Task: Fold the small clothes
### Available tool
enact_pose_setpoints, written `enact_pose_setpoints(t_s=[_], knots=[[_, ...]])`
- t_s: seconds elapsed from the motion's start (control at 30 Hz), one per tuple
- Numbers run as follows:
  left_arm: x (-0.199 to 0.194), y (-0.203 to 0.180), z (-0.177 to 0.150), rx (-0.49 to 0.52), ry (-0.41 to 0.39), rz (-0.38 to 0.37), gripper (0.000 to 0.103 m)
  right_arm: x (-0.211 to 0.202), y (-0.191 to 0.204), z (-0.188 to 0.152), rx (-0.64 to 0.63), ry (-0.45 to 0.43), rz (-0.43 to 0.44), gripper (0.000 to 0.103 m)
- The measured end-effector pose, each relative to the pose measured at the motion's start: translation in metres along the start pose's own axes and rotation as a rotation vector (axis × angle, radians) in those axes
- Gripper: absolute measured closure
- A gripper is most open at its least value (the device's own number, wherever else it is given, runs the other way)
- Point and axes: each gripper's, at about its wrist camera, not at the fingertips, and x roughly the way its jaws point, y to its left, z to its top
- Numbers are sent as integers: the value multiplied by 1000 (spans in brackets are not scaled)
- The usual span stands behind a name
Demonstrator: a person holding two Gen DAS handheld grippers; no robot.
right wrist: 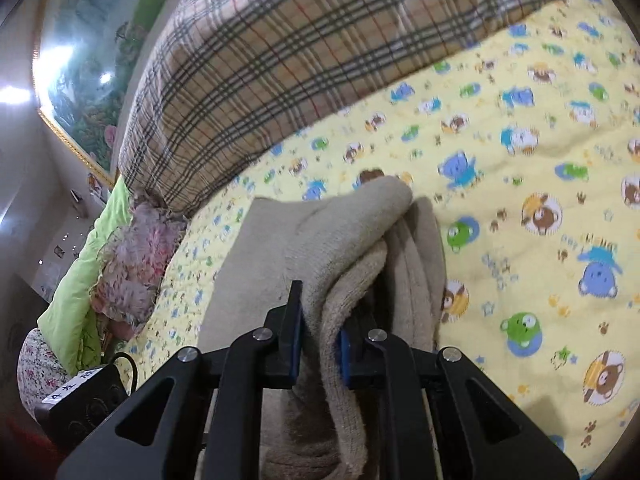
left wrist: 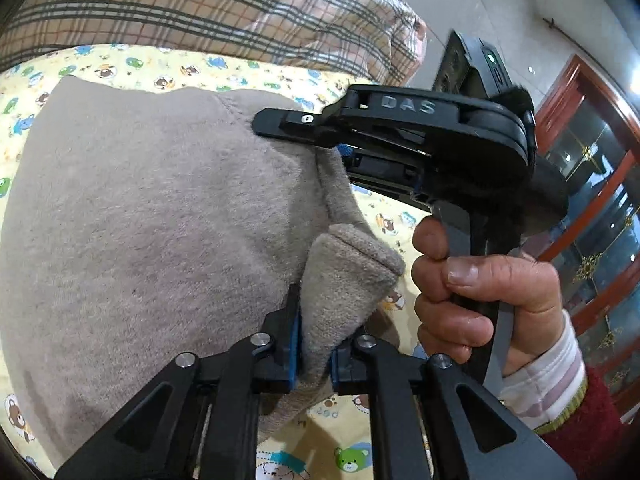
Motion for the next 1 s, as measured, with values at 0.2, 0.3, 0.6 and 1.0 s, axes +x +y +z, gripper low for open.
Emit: enact_pose_setpoints(t_s=[0.2,0.3,0.6,1.0], knots=[[-4,-1,-14,20,54,-5,65,14,-13,-13,24,62,-96,76],[-27,-6,-26,55,43,2,44,-9,-15,-18,53,4,-109,70],[-95,29,-79,65,29,140,38,-72,15,-57,13,-90,-102,54],[-97,98,-80,-49,5,371,38,-62,30,-112,-38,-17,-170,49]])
